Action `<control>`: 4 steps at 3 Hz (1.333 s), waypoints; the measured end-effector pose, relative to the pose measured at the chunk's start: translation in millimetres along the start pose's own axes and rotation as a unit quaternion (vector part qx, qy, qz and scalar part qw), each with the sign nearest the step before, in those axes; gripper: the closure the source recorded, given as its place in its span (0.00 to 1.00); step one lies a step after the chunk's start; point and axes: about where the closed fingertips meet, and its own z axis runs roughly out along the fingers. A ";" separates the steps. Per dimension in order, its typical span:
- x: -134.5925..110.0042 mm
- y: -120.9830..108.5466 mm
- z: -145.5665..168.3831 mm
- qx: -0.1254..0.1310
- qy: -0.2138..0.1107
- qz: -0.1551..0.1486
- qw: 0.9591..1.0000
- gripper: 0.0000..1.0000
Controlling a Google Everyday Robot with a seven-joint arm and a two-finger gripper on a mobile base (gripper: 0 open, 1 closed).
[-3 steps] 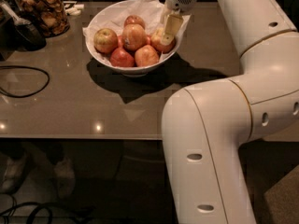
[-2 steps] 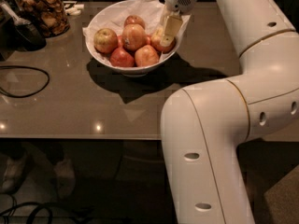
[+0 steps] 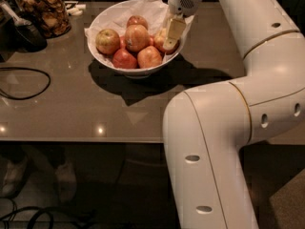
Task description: Pick apple from white bowl
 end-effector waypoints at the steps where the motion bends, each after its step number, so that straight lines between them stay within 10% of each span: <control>1: 3.2 2.1 6.5 -0.010 -0.004 0.004 1.000 0.41; 3: 8.0 4.9 15.6 -0.023 -0.011 0.009 1.000 0.41; 4: 10.4 6.1 17.0 -0.027 -0.010 0.019 0.999 0.59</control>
Offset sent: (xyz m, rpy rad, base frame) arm -0.0265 -0.0279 -0.0051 -0.0367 0.2152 0.0451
